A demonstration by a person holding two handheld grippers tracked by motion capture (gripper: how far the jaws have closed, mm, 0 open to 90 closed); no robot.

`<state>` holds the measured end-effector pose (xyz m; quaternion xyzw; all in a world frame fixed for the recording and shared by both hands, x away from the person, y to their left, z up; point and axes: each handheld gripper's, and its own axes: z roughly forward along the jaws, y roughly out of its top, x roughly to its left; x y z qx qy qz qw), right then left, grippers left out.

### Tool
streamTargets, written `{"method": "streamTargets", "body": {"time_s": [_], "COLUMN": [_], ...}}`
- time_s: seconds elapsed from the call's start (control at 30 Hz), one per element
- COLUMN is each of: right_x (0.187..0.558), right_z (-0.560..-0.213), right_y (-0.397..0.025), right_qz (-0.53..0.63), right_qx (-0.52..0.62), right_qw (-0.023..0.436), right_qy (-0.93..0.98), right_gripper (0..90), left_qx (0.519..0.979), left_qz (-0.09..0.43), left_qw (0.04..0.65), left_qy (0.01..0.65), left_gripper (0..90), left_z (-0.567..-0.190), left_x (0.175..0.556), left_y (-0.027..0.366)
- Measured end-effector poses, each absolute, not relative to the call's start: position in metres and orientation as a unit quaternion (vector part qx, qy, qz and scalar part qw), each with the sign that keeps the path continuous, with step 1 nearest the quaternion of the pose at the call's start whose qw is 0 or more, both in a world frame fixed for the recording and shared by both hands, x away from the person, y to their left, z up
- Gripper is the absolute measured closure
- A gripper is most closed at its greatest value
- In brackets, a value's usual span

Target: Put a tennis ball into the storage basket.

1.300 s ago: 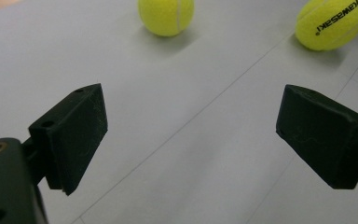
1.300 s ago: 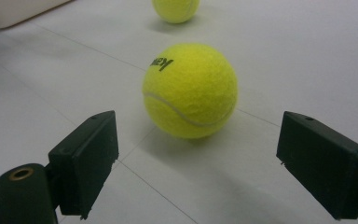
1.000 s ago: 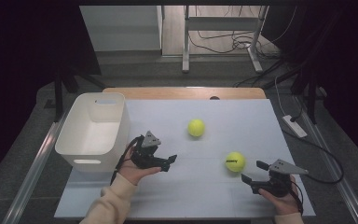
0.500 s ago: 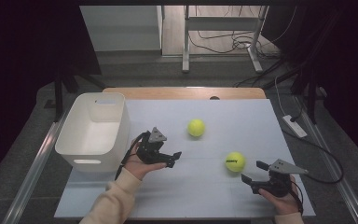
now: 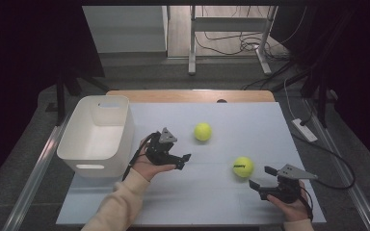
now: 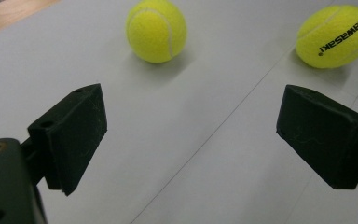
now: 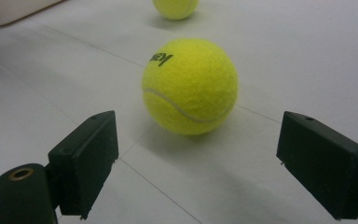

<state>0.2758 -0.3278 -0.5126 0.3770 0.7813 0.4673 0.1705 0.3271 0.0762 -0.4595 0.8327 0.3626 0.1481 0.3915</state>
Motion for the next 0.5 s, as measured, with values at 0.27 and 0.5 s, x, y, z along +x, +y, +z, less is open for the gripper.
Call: {"method": "streamTargets", "body": {"time_s": [0.27, 0.5], "right_x": [0.276, 0.276], "right_z": [-0.513, -0.513], "right_y": [-0.328, -0.328], "right_qz": [0.466, 0.466], "right_qx": [0.378, 0.378], "right_qw": [0.170, 0.171], "right_qy": [0.782, 0.781], "right_gripper": [12.6, 12.6], "left_qx": [0.833, 0.838], "left_qz": [0.149, 0.147], "left_qw": [0.390, 0.380], "left_qy": [0.363, 0.362], "left_gripper": [9.2, 9.1], "left_z": [-0.458, -0.459], "left_x": [0.336, 0.343], "left_y": [0.071, 0.067]}}
